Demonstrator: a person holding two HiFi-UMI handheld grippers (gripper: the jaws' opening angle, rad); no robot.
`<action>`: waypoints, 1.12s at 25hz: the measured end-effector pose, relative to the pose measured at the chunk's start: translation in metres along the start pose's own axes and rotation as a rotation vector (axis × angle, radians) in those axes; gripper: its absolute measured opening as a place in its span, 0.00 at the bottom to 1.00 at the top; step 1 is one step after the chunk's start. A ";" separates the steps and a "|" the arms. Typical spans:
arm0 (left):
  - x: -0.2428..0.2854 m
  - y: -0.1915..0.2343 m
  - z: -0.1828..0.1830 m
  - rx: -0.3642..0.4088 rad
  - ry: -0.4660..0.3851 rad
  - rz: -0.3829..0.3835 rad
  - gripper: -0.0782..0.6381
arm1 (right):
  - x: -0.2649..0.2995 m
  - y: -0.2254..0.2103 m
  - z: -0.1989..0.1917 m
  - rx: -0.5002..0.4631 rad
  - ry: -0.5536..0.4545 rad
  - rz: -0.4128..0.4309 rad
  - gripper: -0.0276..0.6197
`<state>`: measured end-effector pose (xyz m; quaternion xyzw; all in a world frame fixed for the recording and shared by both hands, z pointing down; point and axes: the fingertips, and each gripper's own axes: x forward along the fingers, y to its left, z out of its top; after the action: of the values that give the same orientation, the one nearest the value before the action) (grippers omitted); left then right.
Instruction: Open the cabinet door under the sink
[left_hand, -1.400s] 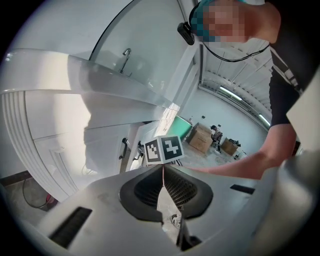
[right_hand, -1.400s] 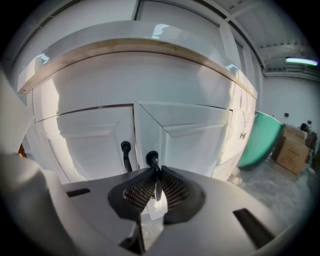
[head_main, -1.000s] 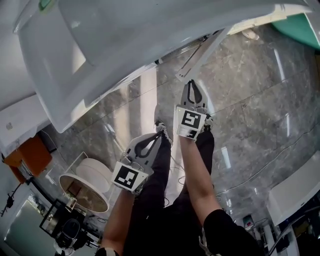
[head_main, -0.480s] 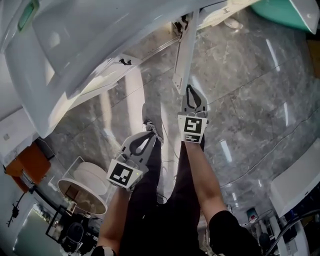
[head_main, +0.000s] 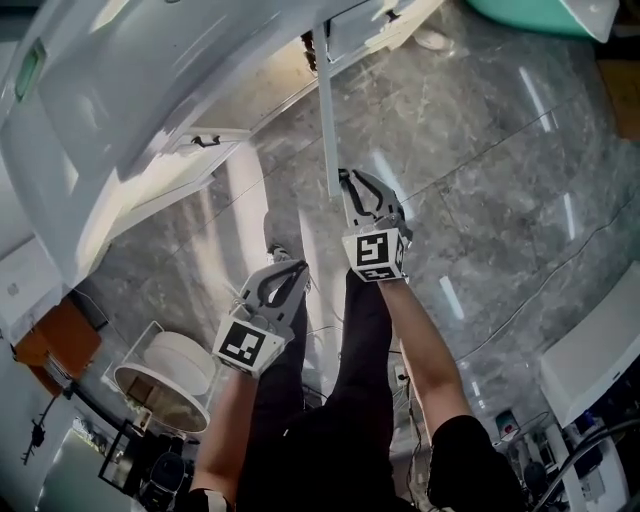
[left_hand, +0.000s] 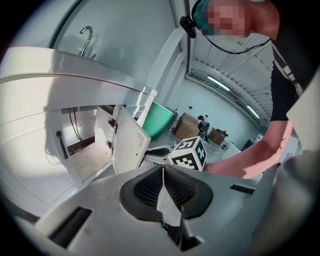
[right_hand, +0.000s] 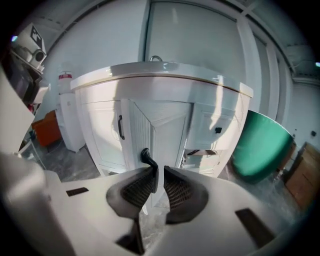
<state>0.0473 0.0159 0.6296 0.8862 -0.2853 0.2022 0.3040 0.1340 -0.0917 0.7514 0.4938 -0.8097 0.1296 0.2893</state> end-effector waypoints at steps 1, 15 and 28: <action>0.005 -0.003 0.001 0.000 0.003 0.002 0.13 | -0.001 -0.004 -0.001 -0.013 0.003 0.009 0.23; 0.061 -0.029 0.019 0.025 0.006 0.020 0.13 | -0.012 -0.130 -0.028 -0.050 0.007 0.078 0.16; 0.091 -0.055 0.077 0.083 -0.015 0.016 0.13 | -0.080 -0.132 0.002 -0.058 -0.062 0.175 0.16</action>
<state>0.1651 -0.0330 0.5984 0.8972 -0.2861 0.2097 0.2631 0.2770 -0.0977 0.6922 0.4165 -0.8616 0.1155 0.2661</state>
